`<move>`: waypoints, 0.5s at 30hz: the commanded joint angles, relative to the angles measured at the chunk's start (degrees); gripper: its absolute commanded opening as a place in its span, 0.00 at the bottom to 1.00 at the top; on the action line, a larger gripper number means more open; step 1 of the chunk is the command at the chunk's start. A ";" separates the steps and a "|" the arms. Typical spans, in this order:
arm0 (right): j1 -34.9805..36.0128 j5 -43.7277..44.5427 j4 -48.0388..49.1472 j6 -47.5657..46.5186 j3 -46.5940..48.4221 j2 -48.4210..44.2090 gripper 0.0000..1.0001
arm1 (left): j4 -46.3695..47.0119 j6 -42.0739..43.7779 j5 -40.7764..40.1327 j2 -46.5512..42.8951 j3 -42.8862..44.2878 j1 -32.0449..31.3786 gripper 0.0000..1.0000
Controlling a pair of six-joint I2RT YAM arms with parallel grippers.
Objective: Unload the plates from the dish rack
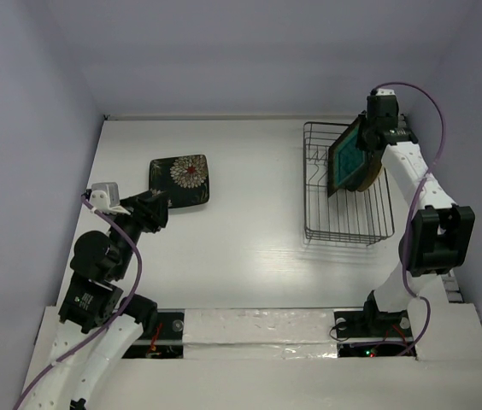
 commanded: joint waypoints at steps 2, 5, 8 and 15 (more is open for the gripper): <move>0.29 -1.98 -1.33 1.82 3.28 -0.66 0.00 | 3.15 0.31 0.75 0.41 -0.06 0.28 0.46; 1.52 1.00 -2.21 1.38 3.82 -1.45 0.00 | 3.15 0.22 0.84 0.32 -0.06 0.28 0.46; 2.05 3.03 -0.73 0.86 3.99 -4.43 0.00 | 3.06 0.22 1.19 0.32 -0.15 0.28 0.46; 3.63 6.01 -0.55 -2.05 8.21 -10.15 0.00 | 3.24 0.13 1.10 0.32 -0.15 0.28 0.47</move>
